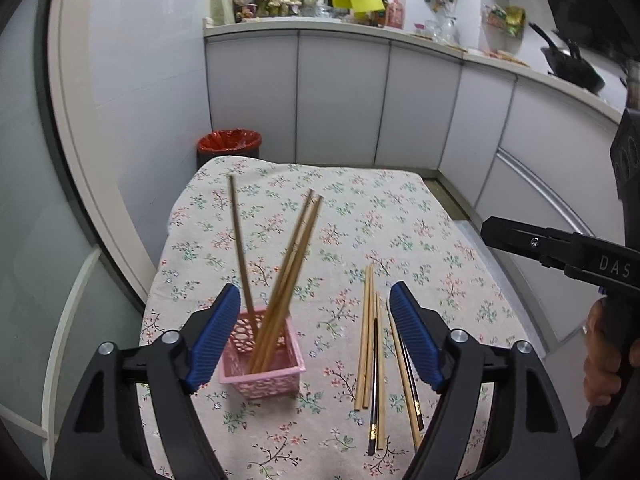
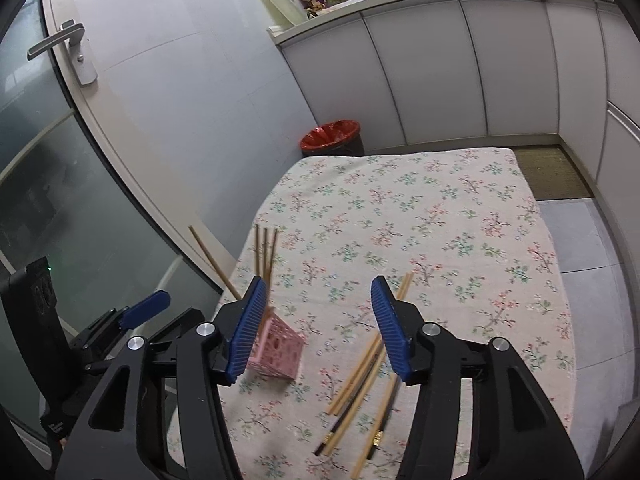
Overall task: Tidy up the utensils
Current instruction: 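Move both open tools back toward the remaining chopsticks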
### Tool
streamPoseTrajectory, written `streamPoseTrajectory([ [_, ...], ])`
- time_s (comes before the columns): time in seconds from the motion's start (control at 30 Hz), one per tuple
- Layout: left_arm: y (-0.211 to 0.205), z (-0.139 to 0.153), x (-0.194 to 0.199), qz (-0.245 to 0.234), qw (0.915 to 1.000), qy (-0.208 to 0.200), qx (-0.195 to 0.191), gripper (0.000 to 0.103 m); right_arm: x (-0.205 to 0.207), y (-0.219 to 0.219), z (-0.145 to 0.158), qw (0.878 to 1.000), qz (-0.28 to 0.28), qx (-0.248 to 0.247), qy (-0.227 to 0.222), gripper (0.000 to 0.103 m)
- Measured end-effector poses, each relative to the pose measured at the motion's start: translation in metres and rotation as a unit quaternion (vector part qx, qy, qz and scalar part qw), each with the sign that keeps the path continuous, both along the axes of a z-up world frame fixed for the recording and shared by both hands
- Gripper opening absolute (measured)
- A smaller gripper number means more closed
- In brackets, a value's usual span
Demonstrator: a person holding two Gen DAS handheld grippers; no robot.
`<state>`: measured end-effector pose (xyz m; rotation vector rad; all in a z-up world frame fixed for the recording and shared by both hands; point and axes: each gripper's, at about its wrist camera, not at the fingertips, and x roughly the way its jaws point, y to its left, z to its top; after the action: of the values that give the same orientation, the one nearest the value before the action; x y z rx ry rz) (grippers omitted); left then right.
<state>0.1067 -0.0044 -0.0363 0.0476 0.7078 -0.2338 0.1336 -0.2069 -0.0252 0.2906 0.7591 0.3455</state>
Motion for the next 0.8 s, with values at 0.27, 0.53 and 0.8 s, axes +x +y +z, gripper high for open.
streamPoseTrajectory([
  [0.27,-0.032,-0.016,-0.002,-0.038,0.9988,0.030,0.014,0.085,-0.004,-0.020,-0.016,0.998,-0.017,-0.049,0.019,0.078],
  [0.53,-0.068,-0.046,0.011,-0.056,0.9945,0.078,0.041,0.085,0.008,-0.058,-0.040,0.994,-0.062,-0.059,0.075,0.092],
  [0.8,-0.097,-0.080,0.045,-0.065,0.9835,0.167,0.025,0.074,0.025,-0.092,-0.085,0.978,-0.101,-0.087,0.162,0.093],
])
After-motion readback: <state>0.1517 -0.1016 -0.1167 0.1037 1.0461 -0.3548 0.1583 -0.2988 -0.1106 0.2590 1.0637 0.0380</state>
